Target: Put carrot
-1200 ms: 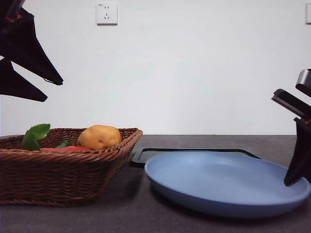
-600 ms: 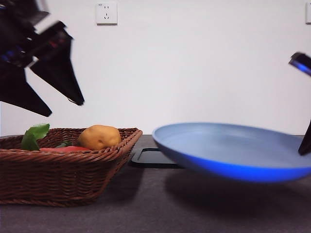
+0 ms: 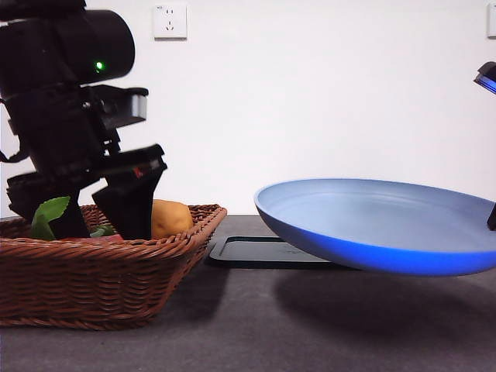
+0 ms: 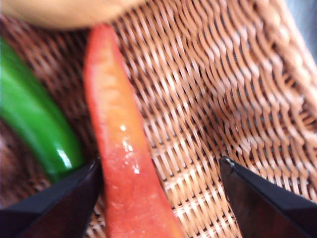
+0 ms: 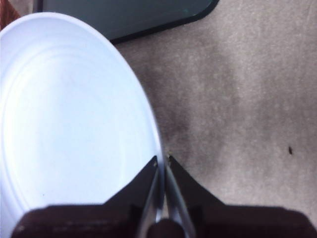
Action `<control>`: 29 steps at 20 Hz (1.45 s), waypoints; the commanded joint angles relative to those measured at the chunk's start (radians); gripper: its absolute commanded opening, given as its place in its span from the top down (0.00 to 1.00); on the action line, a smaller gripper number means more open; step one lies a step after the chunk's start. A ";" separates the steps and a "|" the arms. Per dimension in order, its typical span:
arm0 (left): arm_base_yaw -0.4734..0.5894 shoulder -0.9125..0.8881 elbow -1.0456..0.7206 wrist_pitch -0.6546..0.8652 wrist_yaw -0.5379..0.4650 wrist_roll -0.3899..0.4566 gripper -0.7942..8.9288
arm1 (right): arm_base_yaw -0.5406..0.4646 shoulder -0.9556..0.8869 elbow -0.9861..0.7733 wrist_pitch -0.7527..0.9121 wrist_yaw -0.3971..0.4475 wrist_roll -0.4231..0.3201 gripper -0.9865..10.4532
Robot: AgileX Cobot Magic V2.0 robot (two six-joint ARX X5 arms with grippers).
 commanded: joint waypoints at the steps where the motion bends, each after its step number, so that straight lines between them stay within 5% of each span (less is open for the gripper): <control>1: -0.006 0.021 0.013 0.002 -0.004 0.011 0.53 | 0.000 0.002 0.012 0.013 -0.002 0.006 0.91; 5: -0.006 0.021 0.013 -0.003 -0.003 0.013 0.79 | 0.000 0.002 0.012 0.013 -0.002 0.006 0.91; 15: -0.005 -0.102 0.070 -0.094 0.005 0.032 0.80 | 0.001 0.003 0.012 0.012 -0.003 0.022 0.91; 19: -0.028 -0.161 0.217 -0.060 0.319 -0.051 0.80 | 0.005 0.005 0.012 0.001 -0.006 0.026 0.91; 22: -0.101 -0.161 0.253 0.160 0.472 -0.078 0.80 | 0.005 0.005 0.012 -0.003 -0.009 0.026 0.91; 25: -0.227 -0.150 0.253 0.260 0.407 -0.088 0.80 | 0.005 0.005 0.012 -0.014 -0.009 0.026 0.91; 29: -0.384 -0.085 0.253 0.259 0.156 -0.007 0.80 | 0.005 0.005 0.012 -0.038 -0.009 0.025 0.91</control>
